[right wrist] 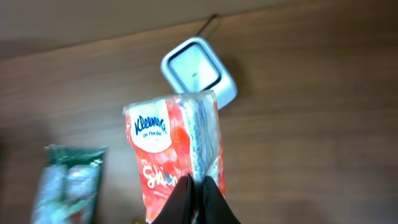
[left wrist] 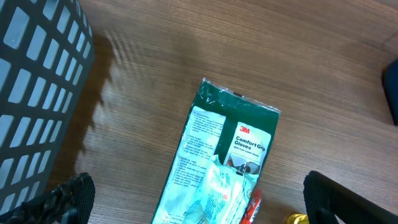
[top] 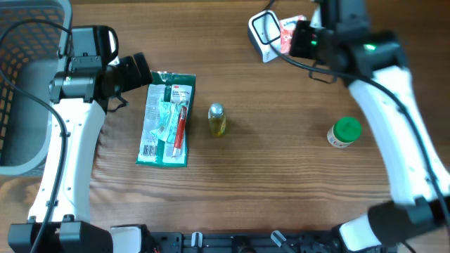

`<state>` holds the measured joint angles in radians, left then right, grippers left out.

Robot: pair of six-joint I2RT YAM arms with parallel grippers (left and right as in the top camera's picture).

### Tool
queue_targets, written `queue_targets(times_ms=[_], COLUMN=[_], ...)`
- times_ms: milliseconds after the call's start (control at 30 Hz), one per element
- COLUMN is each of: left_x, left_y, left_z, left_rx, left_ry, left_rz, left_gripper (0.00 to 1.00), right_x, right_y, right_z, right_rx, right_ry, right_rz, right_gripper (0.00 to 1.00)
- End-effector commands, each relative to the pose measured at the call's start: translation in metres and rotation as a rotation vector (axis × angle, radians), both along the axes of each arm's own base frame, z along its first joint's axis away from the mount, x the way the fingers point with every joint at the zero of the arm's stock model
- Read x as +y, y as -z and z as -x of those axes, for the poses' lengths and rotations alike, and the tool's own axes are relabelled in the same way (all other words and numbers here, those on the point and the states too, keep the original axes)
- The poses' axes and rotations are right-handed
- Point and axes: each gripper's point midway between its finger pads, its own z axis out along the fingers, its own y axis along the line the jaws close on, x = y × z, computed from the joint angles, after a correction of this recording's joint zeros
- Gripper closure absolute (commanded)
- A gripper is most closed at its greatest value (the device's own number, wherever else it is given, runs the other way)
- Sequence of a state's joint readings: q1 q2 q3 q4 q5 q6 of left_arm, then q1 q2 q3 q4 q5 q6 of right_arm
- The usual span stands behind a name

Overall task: Scan the item barcode
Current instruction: 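Carry the Kleenex pack up to the white scanner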

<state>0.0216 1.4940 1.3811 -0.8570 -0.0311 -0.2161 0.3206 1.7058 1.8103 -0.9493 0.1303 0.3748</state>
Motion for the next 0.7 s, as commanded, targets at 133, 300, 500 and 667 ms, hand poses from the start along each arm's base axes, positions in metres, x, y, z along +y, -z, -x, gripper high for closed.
queue_targets(times_ms=[133, 300, 500, 667], left_x=[0.001, 0.001, 0.001, 0.001], left_y=[-0.009, -0.009, -0.009, -0.009], left_z=[-0.002, -0.002, -0.002, -0.002], left_rx=[-0.025, -0.025, -0.025, -0.025], left_ry=[-0.009, -0.009, -0.009, -0.009], left_rz=[0.008, 0.008, 0.008, 0.008], left_gripper=[0.00, 0.00, 0.00, 0.00], right_x=[-0.003, 0.006, 0.026, 0.034], right_y=[0.058, 0.075, 0.082, 0.107], right_z=[-0.064, -0.097, -0.121, -0.136], right_rx=[-0.056, -0.134, -0.218, -0.219], right_ry=[0.027, -0.024, -0.063, -0.127], right_rz=[0.389, 0.647, 0.811, 0.894], right_gripper=[0.95, 0.96, 0.96, 0.95])
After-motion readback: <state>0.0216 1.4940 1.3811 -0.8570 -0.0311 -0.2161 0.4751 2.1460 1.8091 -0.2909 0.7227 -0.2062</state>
